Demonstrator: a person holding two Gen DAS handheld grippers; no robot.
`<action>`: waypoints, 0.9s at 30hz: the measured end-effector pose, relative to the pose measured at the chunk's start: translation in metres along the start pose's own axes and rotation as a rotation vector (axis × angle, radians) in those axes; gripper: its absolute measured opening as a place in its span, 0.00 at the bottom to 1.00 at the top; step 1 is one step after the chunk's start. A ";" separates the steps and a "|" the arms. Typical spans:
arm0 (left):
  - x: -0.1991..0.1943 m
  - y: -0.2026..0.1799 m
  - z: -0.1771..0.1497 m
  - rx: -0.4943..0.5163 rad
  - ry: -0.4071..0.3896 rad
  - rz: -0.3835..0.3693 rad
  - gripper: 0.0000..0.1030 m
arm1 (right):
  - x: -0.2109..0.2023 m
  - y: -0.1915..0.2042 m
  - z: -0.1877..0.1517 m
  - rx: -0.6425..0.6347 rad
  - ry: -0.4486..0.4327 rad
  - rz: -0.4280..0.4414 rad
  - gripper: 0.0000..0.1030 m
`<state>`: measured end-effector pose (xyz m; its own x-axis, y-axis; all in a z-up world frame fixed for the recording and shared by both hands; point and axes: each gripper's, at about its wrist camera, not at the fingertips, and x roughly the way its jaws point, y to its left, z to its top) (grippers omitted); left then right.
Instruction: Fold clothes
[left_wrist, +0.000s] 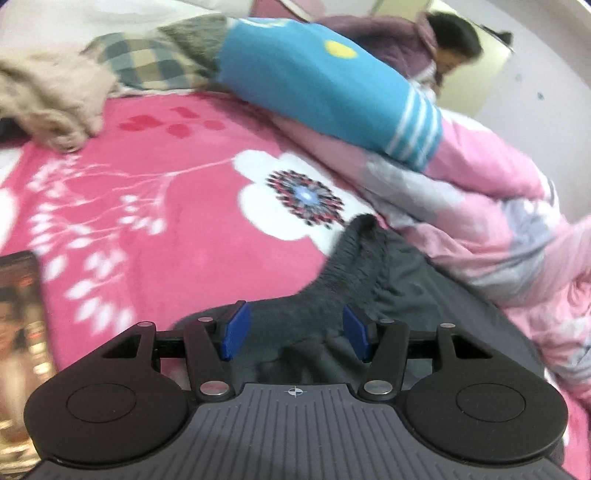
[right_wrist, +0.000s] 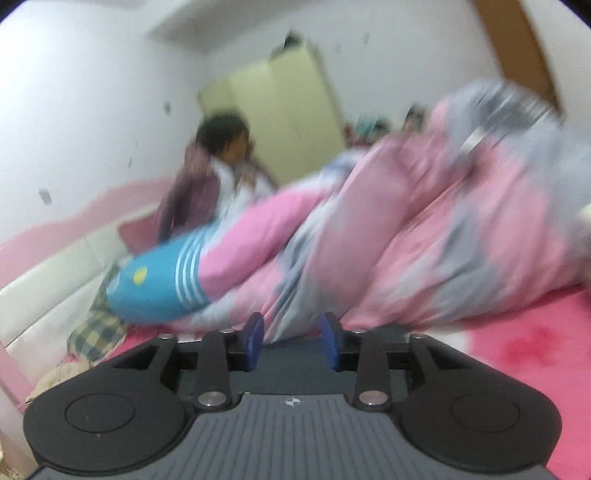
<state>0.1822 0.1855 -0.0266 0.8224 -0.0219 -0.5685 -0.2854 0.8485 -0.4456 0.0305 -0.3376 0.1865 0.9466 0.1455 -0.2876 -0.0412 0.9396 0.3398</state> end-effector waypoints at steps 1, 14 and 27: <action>-0.009 0.006 -0.002 -0.018 0.001 -0.005 0.54 | -0.025 0.001 -0.003 0.007 -0.014 -0.001 0.41; -0.094 0.039 -0.046 -0.018 0.076 -0.048 0.58 | -0.003 0.111 -0.213 -0.433 0.351 0.250 0.46; -0.117 0.053 -0.076 0.005 0.087 -0.098 0.57 | 0.020 0.186 -0.360 -1.083 0.336 0.268 0.40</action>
<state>0.0334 0.1926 -0.0358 0.8002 -0.1508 -0.5805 -0.2032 0.8424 -0.4990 -0.0736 -0.0483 -0.0784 0.7405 0.3022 -0.6003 -0.6324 0.6156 -0.4703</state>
